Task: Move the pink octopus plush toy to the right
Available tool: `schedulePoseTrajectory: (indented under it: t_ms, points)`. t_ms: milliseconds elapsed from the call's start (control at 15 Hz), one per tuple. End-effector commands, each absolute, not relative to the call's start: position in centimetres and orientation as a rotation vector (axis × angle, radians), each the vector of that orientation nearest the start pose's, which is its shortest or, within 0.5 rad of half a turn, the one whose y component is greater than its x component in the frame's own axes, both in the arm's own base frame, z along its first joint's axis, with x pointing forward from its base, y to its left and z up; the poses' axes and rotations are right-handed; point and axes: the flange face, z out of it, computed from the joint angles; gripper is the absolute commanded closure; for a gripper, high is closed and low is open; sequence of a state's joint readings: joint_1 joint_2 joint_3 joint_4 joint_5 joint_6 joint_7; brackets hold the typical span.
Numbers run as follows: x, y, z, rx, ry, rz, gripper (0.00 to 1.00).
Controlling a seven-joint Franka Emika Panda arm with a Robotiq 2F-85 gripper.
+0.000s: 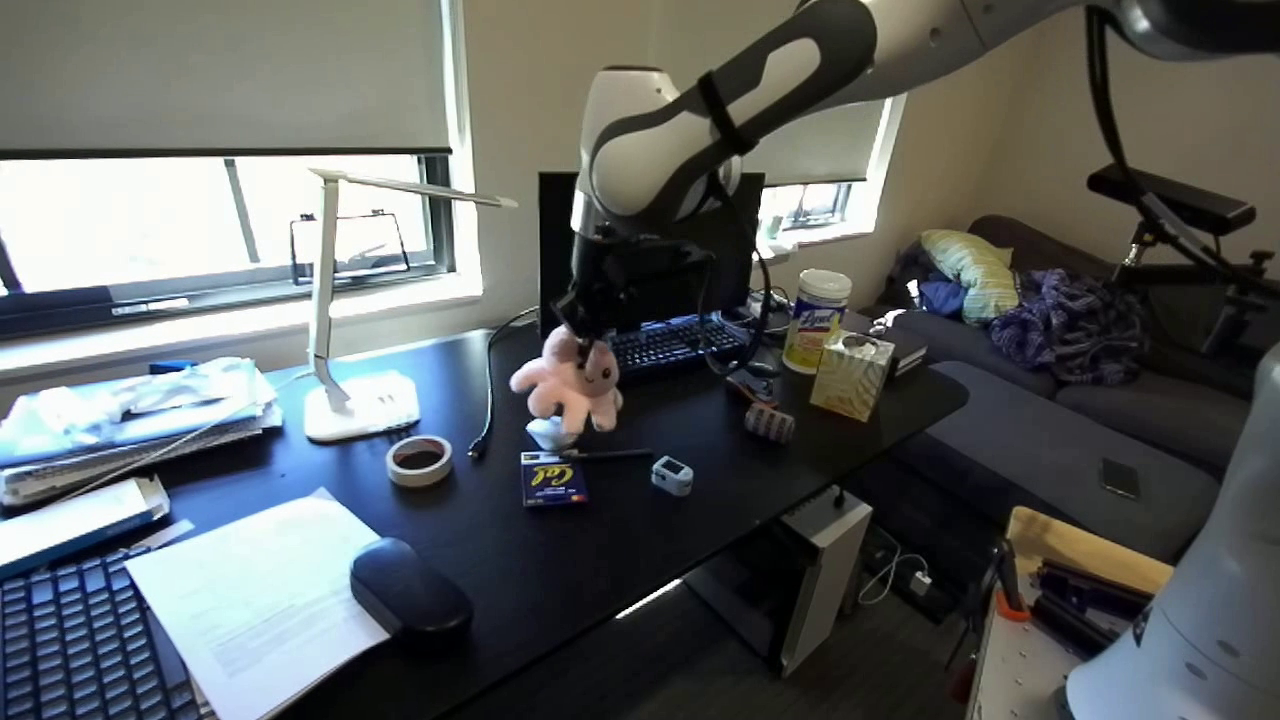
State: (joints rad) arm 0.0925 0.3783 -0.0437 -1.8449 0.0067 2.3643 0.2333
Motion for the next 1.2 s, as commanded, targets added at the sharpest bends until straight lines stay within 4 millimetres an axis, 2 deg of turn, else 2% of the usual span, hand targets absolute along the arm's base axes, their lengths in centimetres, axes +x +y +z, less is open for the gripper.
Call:
schedulePoseTrajectory:
  t_ms: [0, 67, 200, 267, 333, 400, 533, 600, 733, 933, 1133]
  points:
    - [62.3, -4.0, 35.4, -3.016, 0.569, -0.223, 0.97]
    - [61.8, -6.5, 35.7, -2.988, 0.643, -0.227, 0.97]
    - [61.8, -10.5, 36.1, -2.941, 0.685, -0.269, 0.97]
    - [61.4, -11.0, 36.2, -2.919, 0.684, -0.281, 0.97]
    - [62.3, -10.3, 35.8, -2.966, 0.69, -0.245, 0.91]
    - [62.1, -11.4, 35.9, -2.951, 0.702, -0.252, 0.91]
    - [62.0, -11.9, 36.0, -2.941, 0.709, -0.254, 0.91]
    - [62.1, -11.6, 35.9, -2.939, 0.704, -0.254, 0.97]
    - [62.9, -12.2, 35.8, -2.957, 0.788, -0.268, 0.98]
    - [63.9, -16.6, 35.2, -2.907, 1.063, -0.259, 0.97]
    - [64.6, -19.8, 32.7, -2.831, 1.301, -0.18, 0.98]
